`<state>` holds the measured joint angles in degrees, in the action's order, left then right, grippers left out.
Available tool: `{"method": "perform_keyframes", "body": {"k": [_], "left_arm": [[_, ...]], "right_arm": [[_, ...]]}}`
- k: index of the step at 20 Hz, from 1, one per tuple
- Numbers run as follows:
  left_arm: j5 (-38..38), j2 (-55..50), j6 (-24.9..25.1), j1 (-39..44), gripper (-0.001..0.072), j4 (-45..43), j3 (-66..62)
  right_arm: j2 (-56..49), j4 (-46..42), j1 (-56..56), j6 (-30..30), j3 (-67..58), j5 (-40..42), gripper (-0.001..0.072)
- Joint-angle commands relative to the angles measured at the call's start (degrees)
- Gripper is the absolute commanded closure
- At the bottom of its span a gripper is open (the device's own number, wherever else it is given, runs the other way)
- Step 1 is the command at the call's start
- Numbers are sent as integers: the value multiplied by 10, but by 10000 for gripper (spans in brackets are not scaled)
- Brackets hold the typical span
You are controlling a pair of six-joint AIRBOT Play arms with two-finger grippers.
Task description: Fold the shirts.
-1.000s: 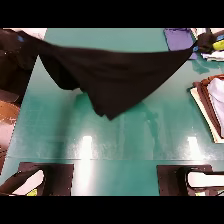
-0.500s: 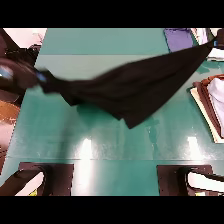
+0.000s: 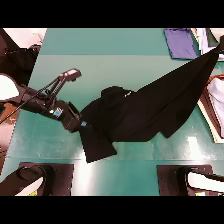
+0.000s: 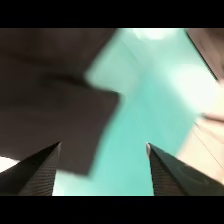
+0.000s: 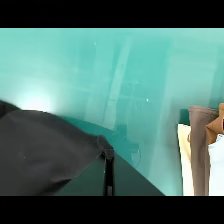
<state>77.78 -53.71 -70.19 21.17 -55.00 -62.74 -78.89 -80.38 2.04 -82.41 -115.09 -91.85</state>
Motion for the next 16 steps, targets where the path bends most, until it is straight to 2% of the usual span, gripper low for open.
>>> {"method": "perform_keyframes", "body": {"k": [1, 5, 8, 10, 13, 16], "left_arm": [[-174, -30, -19, -1, 92, -55, -13], [-224, -192, -13, -62, 92, -19, -79], [-215, -346, -13, -90, 92, 35, -162], [-203, -431, 9, -92, 92, 70, -216], [-193, -513, 41, -91, 93, 136, -269], [-207, -539, 47, -90, 94, 136, -286]], "right_arm": [[0, -3, 0, 0, 0, -2, 693], [0, -2, 0, 0, 0, -7, 693], [0, -3, 0, 0, 0, -20, 694], [0, -2, 0, 0, 1, -25, 693], [1, -2, 0, 0, 25, -27, 693], [1, -2, 2, 0, 64, -26, 693]]}}
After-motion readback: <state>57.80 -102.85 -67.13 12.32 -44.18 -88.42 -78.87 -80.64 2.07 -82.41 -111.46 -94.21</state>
